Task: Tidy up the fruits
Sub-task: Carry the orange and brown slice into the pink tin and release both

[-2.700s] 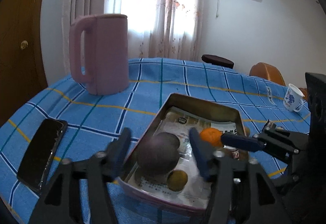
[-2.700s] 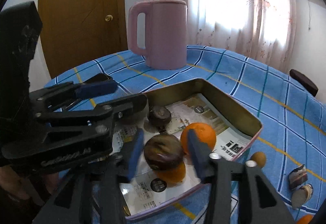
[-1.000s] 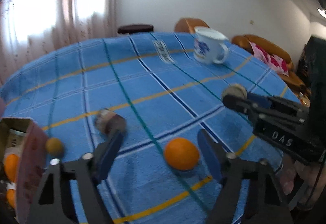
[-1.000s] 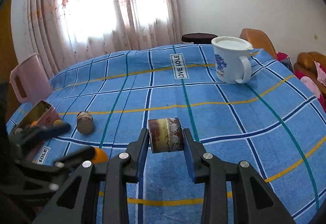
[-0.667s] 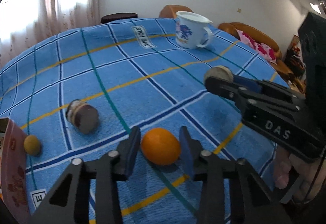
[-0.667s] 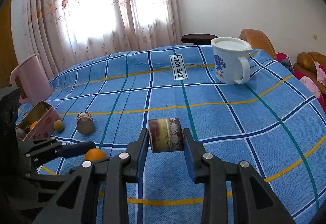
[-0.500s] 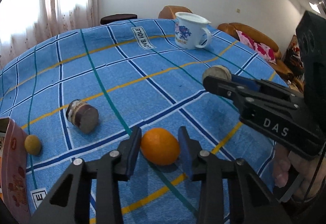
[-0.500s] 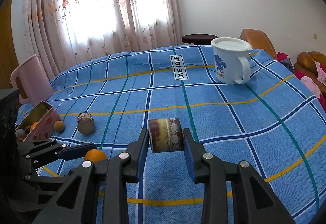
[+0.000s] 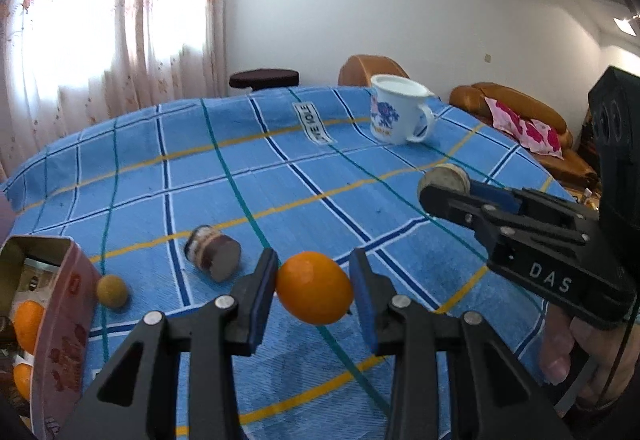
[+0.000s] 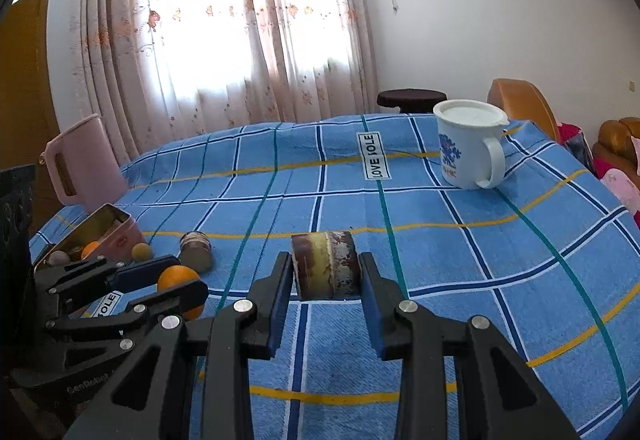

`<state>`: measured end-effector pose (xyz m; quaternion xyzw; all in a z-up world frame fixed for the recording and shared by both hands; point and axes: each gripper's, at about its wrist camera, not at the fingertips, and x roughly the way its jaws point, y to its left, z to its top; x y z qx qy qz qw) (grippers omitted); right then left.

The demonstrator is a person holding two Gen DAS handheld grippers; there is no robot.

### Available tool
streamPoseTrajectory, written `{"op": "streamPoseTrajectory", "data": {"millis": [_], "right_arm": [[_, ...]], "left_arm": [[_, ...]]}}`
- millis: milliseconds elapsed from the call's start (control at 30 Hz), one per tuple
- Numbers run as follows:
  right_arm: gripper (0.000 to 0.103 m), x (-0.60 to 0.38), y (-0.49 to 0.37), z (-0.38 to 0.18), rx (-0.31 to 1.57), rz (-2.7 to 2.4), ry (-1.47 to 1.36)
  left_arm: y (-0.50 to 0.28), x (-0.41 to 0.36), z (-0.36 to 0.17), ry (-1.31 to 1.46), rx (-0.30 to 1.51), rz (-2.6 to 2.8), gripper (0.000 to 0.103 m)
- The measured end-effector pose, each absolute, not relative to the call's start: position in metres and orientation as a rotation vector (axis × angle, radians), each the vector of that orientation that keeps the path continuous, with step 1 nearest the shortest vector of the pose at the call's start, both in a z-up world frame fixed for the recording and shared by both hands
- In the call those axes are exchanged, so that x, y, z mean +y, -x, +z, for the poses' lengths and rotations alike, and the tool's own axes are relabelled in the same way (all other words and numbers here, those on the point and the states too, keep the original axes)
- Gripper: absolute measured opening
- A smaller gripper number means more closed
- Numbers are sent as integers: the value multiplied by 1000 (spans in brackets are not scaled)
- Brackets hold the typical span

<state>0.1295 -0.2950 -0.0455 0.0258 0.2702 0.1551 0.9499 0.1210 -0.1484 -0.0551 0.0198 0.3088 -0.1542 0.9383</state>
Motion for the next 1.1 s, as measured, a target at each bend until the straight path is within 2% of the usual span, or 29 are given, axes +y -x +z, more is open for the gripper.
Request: {"op": "streamPoseTrajectory", "data": {"millis": [1100], "right_arm": [[35, -284, -81, -26, 286, 360, 41]], "left_arm": [[-87, -132, -37, -25, 416, -221, 39]]}}
